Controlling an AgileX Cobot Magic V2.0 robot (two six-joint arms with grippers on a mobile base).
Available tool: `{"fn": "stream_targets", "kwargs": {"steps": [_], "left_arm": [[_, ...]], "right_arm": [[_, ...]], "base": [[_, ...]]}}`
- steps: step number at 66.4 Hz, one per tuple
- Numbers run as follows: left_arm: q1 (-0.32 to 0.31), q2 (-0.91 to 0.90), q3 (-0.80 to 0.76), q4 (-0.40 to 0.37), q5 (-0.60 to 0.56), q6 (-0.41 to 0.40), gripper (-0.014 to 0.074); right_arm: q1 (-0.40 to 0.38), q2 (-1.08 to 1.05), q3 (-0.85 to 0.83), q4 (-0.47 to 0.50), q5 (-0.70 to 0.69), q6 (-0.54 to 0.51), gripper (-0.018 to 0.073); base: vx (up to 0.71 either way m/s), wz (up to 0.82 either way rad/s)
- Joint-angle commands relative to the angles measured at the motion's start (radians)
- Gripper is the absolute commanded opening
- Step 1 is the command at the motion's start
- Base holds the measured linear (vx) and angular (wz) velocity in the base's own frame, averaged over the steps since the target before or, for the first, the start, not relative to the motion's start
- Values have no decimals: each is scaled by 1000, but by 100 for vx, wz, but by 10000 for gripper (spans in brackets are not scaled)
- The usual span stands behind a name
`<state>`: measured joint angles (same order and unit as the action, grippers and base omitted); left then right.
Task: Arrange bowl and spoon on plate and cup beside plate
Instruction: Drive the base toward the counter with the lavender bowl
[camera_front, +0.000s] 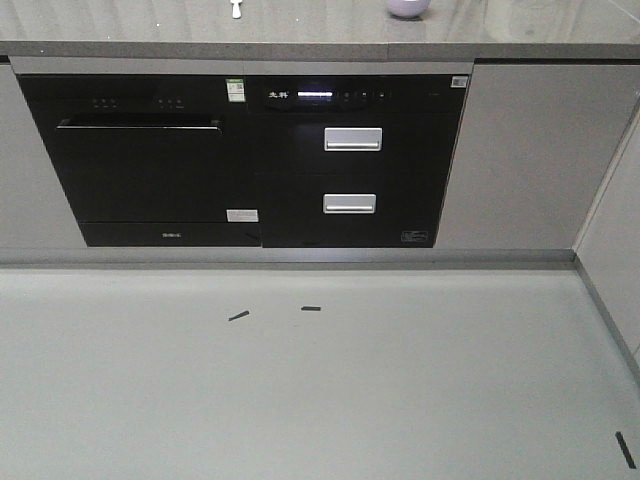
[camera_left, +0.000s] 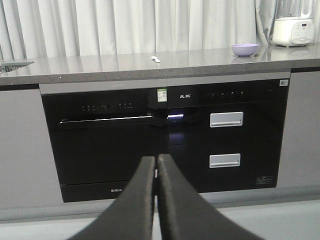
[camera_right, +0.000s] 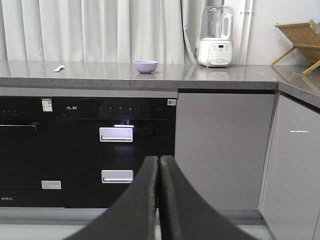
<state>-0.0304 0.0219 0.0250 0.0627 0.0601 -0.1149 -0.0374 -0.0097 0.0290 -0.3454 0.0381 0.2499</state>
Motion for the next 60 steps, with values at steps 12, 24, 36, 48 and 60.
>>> {"fn": "stream_targets", "kwargs": {"steps": [12,24,36,48,60], "left_arm": [[0,10,30,-7,-68,-11,-6],[0,10,30,-7,-68,-11,-6],[0,10,30,-7,-68,-11,-6],[0,10,30,-7,-68,-11,-6],[0,10,30,-7,-68,-11,-6]], "right_arm": [[-5,-11,14,-7,-70,-3,-2],[-5,-11,14,-7,-70,-3,-2],[-5,-11,14,-7,-70,-3,-2],[-5,-11,14,-7,-70,-3,-2],[-5,-11,14,-7,-70,-3,-2]], "base": [[18,5],[20,8],[20,4],[17,-2],[16,-3]]}}
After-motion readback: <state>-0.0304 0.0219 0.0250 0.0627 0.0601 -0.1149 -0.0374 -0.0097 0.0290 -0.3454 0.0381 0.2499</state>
